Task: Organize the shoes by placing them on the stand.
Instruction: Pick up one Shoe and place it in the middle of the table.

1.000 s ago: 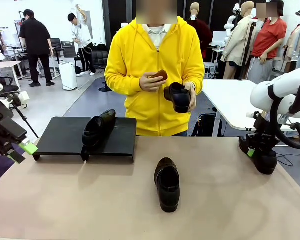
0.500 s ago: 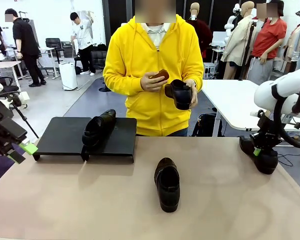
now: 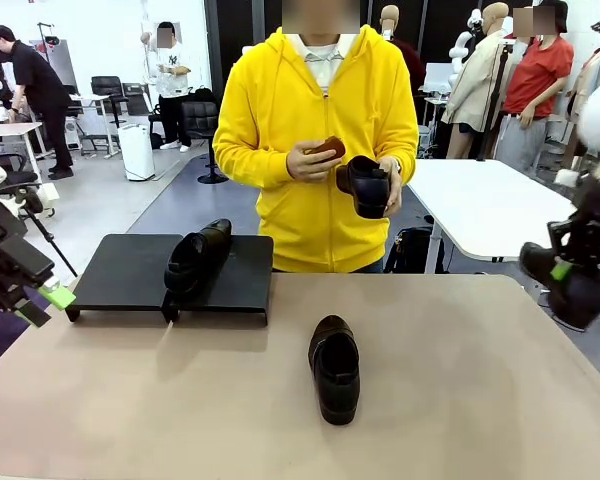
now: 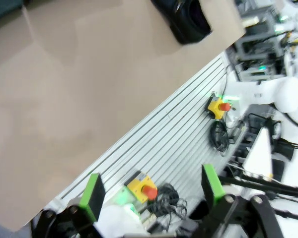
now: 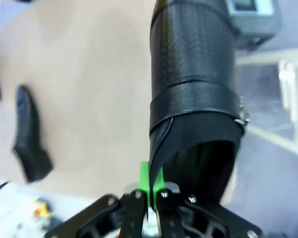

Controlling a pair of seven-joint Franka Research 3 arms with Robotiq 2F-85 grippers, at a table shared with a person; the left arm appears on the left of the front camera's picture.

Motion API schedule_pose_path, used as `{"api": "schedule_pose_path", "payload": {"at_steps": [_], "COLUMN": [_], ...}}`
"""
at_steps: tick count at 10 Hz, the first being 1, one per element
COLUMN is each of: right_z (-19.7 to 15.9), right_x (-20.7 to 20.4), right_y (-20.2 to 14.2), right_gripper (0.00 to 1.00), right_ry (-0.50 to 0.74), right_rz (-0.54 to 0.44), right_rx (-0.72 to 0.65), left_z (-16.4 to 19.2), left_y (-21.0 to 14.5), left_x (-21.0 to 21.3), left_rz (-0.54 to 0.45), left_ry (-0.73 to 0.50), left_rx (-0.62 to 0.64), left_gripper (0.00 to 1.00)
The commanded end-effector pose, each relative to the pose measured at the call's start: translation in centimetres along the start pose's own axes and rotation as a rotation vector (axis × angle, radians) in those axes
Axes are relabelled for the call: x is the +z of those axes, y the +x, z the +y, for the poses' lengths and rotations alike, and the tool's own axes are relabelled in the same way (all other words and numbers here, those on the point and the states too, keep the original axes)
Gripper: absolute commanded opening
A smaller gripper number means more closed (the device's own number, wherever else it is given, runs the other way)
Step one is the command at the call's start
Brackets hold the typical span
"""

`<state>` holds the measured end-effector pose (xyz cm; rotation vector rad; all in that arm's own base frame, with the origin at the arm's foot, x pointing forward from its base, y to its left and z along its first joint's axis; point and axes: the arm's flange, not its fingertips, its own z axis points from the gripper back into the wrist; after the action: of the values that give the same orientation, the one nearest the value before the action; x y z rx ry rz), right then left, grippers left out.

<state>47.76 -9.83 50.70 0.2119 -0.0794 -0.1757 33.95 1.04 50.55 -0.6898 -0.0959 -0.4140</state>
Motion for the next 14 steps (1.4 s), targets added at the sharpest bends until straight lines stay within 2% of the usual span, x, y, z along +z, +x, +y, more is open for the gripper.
{"api": "schedule_pose_path", "payload": {"at_steps": [1,2,3,4,6,7,10,11,12,14], "right_z": [1.3,0.8,-1.1,1.0,1.0,0.2,11.4,10.4,7.1,2.1], "right_x": [2.7,3.0,3.2,3.3,3.3,3.2,1.8,2.2,3.4,5.8], "right_y": [-8.3,-10.9,-9.5,-9.0,-9.0,-11.0,-11.4,-10.8,-10.6,-12.7], "right_gripper": [0.00,0.00,0.00,0.00,0.00,0.00,0.00,0.00,0.00,0.00], "right_ry": [0.007,0.043,0.063,0.022,0.022,0.038,-0.133,-0.136,-0.149,-0.158], "right_rz": [0.031,0.018,-0.014,0.035,0.035,0.038,-0.084,-0.075,-0.084,-0.128], "right_rx": [-0.044,-0.031,-0.067,-0.026,-0.026,-0.035,0.055,0.042,-0.056,-0.162], "left_z": [-0.1,-0.1,-0.1,-0.1,-0.1,-0.1,-0.1,-0.1,-0.1,-0.1], "left_y": [0.0,0.0,0.0,0.0,0.0,0.0,0.0,0.0,0.0,0.0], "left_x": [0.3,0.3,0.3,0.3,0.3,0.3,0.3,0.3,0.3,0.3], "left_rz": [-0.002,-0.002,-0.002,-0.002,-0.002,-0.002,-0.002,-0.002,-0.002,-0.002], "left_ry": [-0.015,-0.015,-0.015,-0.015,-0.015,-0.015,-0.015,-0.015,-0.015,-0.015], "left_rx": [0.000,0.000,0.000,0.000,0.000,0.000,0.000,0.000,0.000,0.000], "left_gripper": [1.00,1.00,1.00,1.00,1.00,1.00,1.00,1.00,1.00,1.00]}}
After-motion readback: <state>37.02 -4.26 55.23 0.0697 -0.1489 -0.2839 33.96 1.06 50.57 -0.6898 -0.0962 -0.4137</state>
